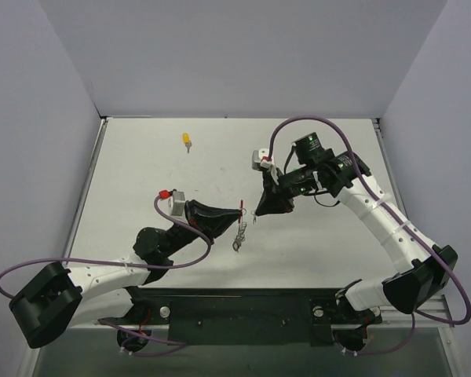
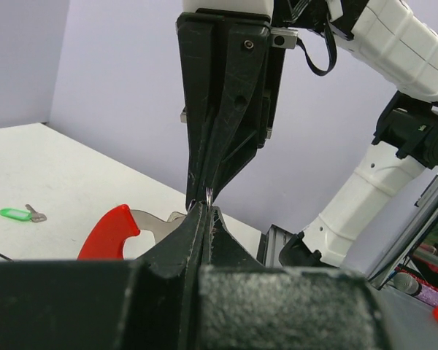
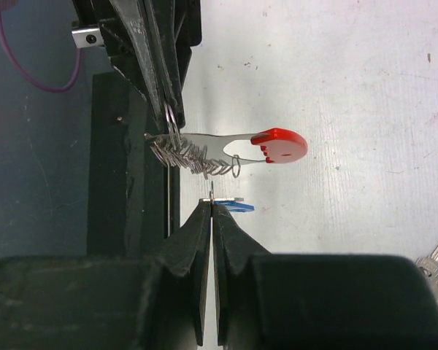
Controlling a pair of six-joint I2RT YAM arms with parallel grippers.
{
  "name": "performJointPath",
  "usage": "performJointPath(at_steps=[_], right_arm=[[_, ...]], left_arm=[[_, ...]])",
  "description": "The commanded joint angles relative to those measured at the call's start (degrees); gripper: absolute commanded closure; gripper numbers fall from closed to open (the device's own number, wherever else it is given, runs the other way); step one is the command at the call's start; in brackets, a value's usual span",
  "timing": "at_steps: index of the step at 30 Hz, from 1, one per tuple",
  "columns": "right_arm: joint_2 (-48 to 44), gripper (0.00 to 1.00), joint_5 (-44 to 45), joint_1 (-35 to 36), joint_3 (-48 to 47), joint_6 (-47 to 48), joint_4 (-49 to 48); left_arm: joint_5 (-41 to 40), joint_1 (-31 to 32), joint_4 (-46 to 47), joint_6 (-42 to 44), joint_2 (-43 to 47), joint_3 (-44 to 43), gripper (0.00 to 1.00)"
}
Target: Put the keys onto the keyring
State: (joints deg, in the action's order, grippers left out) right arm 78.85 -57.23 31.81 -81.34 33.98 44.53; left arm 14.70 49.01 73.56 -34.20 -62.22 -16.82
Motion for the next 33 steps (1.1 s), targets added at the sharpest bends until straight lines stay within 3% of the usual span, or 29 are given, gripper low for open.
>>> performJointPath(at_steps=[1,33], right_arm=[[-0.3,1.0,-1.6,1.0,-3.5,-4.9,-2.2],[1.0,1.0,0.1,2.2,-4.3,-7.8,-4.3]], left_arm=[[-2.7,0.0,10.0,0.5,0.8,-0.9,1.0],[-5.8,1.0,12.4,-1.9,0.9,0.1,1.0]])
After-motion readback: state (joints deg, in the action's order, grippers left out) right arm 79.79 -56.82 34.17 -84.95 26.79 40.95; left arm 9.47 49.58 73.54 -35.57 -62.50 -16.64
